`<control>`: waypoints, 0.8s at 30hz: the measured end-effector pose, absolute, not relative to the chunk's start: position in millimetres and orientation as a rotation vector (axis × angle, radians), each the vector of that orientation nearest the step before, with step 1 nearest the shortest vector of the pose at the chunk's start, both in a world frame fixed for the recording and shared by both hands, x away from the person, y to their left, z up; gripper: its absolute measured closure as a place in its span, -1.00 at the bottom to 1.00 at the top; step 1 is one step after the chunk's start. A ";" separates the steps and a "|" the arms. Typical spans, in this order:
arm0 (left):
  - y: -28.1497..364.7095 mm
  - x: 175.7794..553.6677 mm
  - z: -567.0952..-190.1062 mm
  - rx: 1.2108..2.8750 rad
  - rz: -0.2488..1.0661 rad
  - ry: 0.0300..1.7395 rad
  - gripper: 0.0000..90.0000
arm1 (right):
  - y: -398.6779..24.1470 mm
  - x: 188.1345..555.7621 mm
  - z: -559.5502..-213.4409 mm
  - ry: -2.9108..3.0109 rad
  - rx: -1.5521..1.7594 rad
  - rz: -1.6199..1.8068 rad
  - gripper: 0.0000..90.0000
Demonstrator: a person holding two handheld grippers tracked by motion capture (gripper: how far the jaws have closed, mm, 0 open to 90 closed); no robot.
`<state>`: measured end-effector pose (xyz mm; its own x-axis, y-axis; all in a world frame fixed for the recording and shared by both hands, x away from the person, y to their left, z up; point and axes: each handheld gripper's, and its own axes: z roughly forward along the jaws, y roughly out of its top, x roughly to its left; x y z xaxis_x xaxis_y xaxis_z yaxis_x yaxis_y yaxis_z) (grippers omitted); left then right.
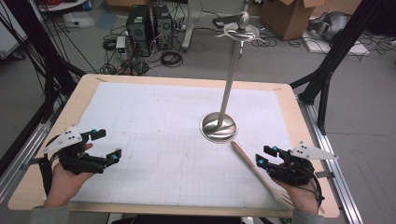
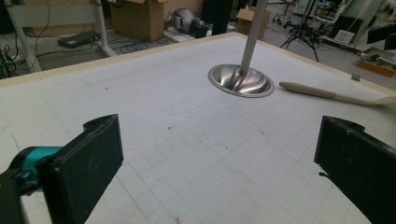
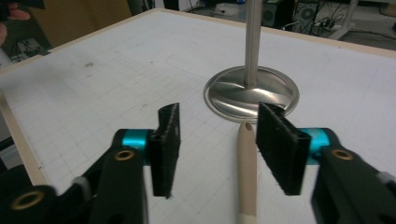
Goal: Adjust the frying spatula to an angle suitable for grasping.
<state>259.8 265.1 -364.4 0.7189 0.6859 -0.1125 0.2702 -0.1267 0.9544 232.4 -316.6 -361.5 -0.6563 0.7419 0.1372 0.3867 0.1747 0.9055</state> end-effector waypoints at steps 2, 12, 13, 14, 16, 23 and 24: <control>264.8 260.3 -364.2 1.708 0.422 0.762 -0.96 | -319.6 232.0 -361.4 2.118 1.070 1.486 -0.11; 272.1 257.3 -359.4 1.675 0.430 0.764 -0.96 | -341.9 229.3 -359.3 2.059 1.145 1.512 -0.76; 272.5 256.9 -359.0 1.669 0.429 0.766 -0.96 | -345.3 227.9 -359.4 2.051 1.156 1.515 -0.76; 272.9 257.0 -358.7 1.669 0.432 0.764 -0.96 | -348.3 226.8 -359.5 2.043 1.168 1.515 -0.76; 272.6 257.5 -359.1 1.671 0.431 0.767 -0.96 | -353.7 225.3 -360.6 2.028 1.185 1.525 -0.76; 266.7 261.3 -361.5 1.691 0.422 0.763 -0.96 | -358.5 225.6 -366.2 2.043 1.204 1.508 -0.76; 266.3 261.6 -361.6 1.692 0.422 0.764 -0.96 | -358.1 225.9 -366.8 2.048 1.200 1.505 -0.76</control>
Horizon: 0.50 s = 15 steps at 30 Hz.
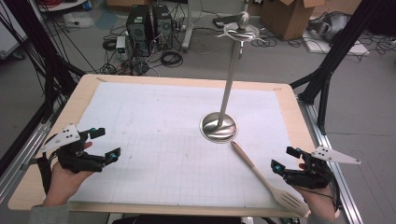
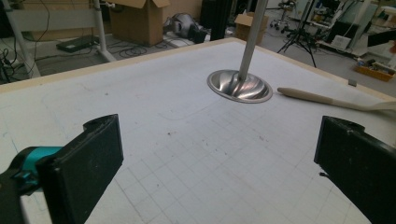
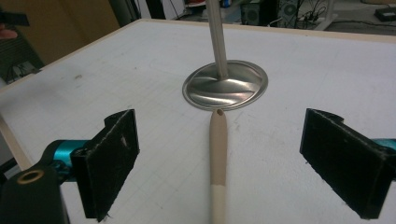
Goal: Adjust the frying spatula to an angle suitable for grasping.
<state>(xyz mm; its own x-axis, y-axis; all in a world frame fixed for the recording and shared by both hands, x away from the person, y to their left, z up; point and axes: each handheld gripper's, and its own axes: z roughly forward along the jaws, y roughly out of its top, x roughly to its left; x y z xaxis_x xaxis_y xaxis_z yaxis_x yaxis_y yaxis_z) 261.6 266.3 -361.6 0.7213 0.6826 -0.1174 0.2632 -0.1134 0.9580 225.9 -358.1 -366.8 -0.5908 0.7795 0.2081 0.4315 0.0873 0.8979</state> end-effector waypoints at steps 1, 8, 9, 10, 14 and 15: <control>266.1 262.1 -361.7 1.693 0.421 0.761 -0.96 | -357.8 226.3 -367.6 2.052 1.199 1.503 -0.76; 265.4 262.6 -361.7 1.690 0.415 0.758 -0.96 | -357.9 227.0 -371.6 2.059 1.218 1.490 -0.76; 265.3 262.4 -361.7 1.690 0.414 0.758 -0.96 | -357.7 226.8 -371.6 2.062 1.221 1.486 -0.76; 265.1 262.1 -361.6 1.689 0.414 0.756 -0.96 | -357.6 226.7 -371.7 2.061 1.224 1.479 -0.76; 265.6 260.7 -360.3 1.686 0.416 0.751 -0.96 | -358.7 226.3 -373.0 2.063 1.229 1.466 -0.76; 266.0 260.6 -360.3 1.685 0.416 0.752 -0.96 | -359.7 226.9 -374.1 2.060 1.230 1.470 -0.76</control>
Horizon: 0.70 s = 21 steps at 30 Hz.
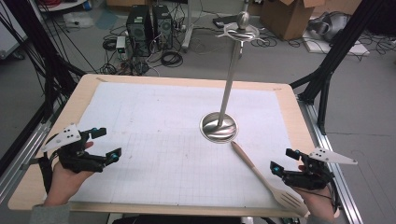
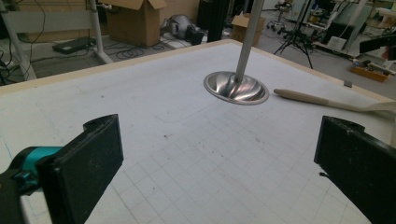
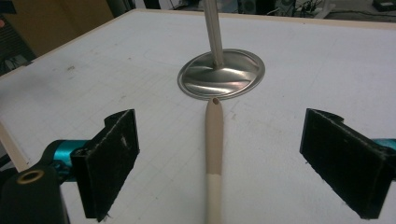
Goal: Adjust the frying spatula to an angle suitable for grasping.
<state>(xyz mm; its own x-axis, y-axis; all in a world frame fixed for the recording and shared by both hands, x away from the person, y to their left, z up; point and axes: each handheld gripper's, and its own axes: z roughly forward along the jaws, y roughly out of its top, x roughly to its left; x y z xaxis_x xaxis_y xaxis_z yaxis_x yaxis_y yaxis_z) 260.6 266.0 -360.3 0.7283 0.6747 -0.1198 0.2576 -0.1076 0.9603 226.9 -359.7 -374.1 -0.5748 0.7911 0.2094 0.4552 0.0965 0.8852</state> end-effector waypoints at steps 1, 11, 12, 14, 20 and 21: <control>266.2 260.7 -360.7 1.685 0.418 0.754 -0.96 | -360.4 227.5 -375.4 2.062 1.233 1.473 -0.76; 263.8 262.7 -362.0 1.692 0.413 0.755 -0.96 | -353.8 236.0 -386.3 2.091 1.235 1.450 -0.76; 263.8 263.0 -362.1 1.694 0.413 0.756 -0.96 | -352.8 236.4 -387.1 2.092 1.239 1.450 -0.76; 263.7 263.3 -362.3 1.695 0.414 0.754 -0.96 | -351.2 237.6 -388.8 2.095 1.243 1.445 -0.76; 267.2 260.9 -361.1 1.688 0.419 0.757 -0.96 | -345.5 243.9 -400.2 2.121 1.254 1.436 -0.76; 267.8 260.7 -361.0 1.681 0.418 0.760 -0.96 | -344.0 244.9 -403.1 2.131 1.259 1.428 -0.76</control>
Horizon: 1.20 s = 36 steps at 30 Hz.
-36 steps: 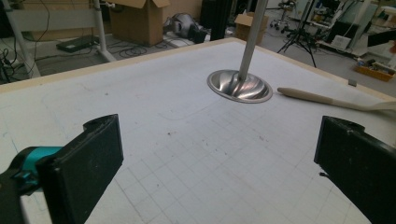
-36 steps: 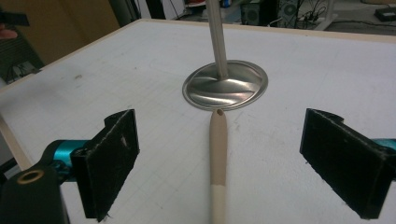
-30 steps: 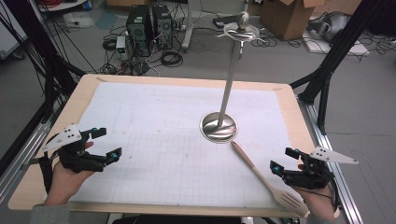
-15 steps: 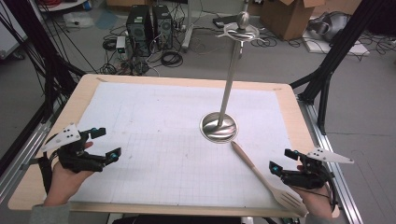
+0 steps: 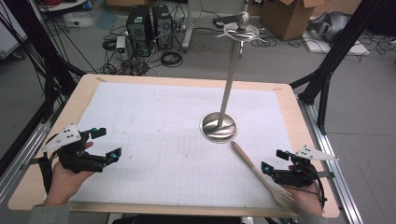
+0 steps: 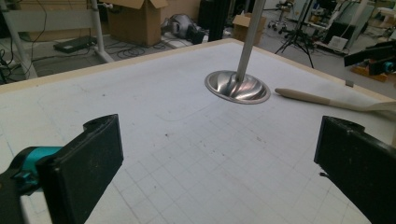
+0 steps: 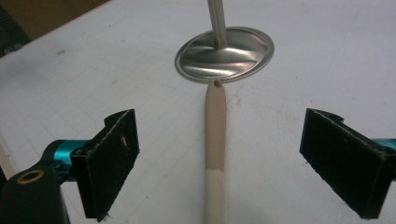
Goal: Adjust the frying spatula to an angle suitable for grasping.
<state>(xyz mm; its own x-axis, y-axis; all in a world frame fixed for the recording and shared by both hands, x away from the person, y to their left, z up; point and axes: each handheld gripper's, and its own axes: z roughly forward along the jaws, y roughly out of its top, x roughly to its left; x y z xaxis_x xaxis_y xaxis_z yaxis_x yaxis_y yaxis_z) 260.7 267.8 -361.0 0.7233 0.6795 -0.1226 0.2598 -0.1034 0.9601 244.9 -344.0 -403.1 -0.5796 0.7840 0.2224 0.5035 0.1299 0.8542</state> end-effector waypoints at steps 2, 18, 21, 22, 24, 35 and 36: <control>268.7 260.6 -360.2 1.680 0.423 0.763 -0.96 | -342.1 248.3 -409.5 2.150 1.267 1.406 -0.76; 268.3 261.1 -358.8 1.675 0.422 0.754 -0.96 | -342.4 245.3 -416.6 2.170 1.280 1.386 -0.76; 267.2 261.4 -359.2 1.676 0.421 0.756 -0.96 | -343.8 244.4 -418.4 2.165 1.286 1.386 -0.76; 266.7 261.6 -359.8 1.681 0.421 0.756 -0.96 | -344.4 244.3 -418.9 2.164 1.287 1.388 -0.76; 265.4 262.2 -360.8 1.690 0.421 0.758 -0.96 | -344.9 244.1 -420.5 2.162 1.280 1.390 -0.75; 264.9 263.5 -361.9 1.689 0.412 0.753 -0.96 | -345.8 238.0 -431.4 2.152 1.278 1.380 -0.75; 265.1 263.2 -361.5 1.686 0.410 0.754 -0.96 | -345.7 237.2 -431.8 2.146 1.274 1.384 -0.75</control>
<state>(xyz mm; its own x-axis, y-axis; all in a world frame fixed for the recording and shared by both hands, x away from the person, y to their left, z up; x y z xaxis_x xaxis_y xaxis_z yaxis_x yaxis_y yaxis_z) 263.2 265.1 -361.5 0.7292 0.6730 -0.1240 0.2619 -0.1070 0.9591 237.2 -345.7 -431.8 -0.5682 0.7956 0.2103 0.5198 0.1489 0.8412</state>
